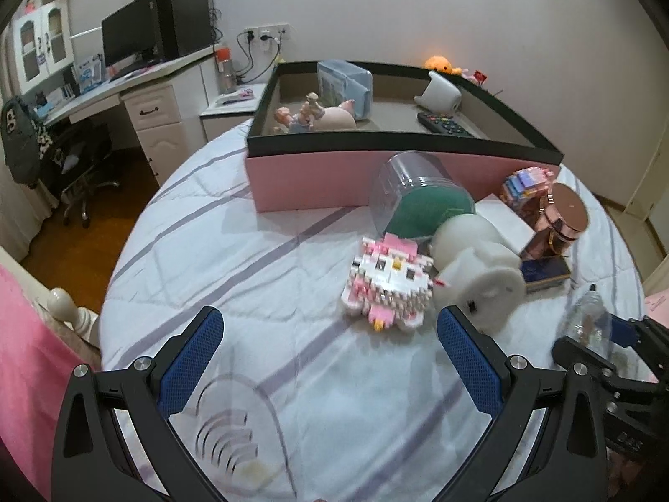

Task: Organize rigid objects
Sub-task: 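Grasp the glass bottle with the right tool while the left tool grasps the Hello Kitty figure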

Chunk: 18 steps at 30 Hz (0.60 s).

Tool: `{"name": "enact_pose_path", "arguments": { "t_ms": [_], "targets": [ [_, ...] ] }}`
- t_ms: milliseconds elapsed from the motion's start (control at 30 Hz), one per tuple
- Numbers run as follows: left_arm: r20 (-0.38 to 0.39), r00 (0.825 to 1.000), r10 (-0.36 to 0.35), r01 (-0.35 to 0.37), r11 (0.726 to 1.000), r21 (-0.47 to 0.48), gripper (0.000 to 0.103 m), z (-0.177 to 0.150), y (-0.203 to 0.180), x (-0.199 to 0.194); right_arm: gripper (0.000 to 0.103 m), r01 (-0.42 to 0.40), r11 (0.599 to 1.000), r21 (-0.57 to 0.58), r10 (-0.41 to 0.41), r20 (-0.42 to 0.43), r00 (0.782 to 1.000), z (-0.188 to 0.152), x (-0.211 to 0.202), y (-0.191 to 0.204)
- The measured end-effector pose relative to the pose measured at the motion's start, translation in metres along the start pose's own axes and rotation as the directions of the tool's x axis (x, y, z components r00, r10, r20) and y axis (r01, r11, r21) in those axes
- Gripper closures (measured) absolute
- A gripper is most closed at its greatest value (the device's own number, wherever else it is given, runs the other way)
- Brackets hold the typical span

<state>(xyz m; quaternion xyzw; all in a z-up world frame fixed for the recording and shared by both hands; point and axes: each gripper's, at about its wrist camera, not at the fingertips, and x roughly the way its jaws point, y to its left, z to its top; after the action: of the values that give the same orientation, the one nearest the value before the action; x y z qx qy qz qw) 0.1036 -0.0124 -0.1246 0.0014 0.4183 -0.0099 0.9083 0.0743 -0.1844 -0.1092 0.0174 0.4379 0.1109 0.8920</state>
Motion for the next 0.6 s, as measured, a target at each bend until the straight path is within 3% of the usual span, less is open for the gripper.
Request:
{"name": "enact_pose_path", "arguments": {
  "t_ms": [233,267,300,333,367,600],
  "targets": [
    [-0.052,0.999,-0.002,0.004,0.999,0.041,0.004,0.013,-0.006,0.027,0.042,0.007,1.000,0.000,-0.007,0.001,1.000,0.005,0.004,-0.002],
    [-0.049,0.999,-0.024,0.026,0.999,0.047,0.014,0.014,-0.007,0.027,0.042,0.008,1.000,-0.001,-0.008,0.001,1.000,0.006,0.004,-0.002],
    [-0.046,0.998,-0.045,0.048,0.997,0.053,0.033,0.015,-0.008,0.028,0.042,0.008,1.000,-0.003,-0.008,0.001,1.000,0.006,0.004,-0.002],
    [-0.042,0.998,-0.057,0.059,0.997,0.057,0.043,0.015,-0.009,0.027,0.042,0.009,1.000,-0.006,-0.009,0.000,1.000,0.007,0.004,-0.002],
    [-0.034,0.997,-0.064,0.066,0.996,0.059,0.059,0.015,-0.010,0.025,0.042,0.008,1.000,-0.007,-0.008,-0.001,1.000,0.007,0.004,-0.002],
    [-0.021,0.993,-0.116,0.116,0.993,0.011,0.059,0.010,-0.001,0.010,0.042,-0.002,1.000,0.000,0.002,0.012,1.000,0.008,-0.007,-0.004]
  ]
}}
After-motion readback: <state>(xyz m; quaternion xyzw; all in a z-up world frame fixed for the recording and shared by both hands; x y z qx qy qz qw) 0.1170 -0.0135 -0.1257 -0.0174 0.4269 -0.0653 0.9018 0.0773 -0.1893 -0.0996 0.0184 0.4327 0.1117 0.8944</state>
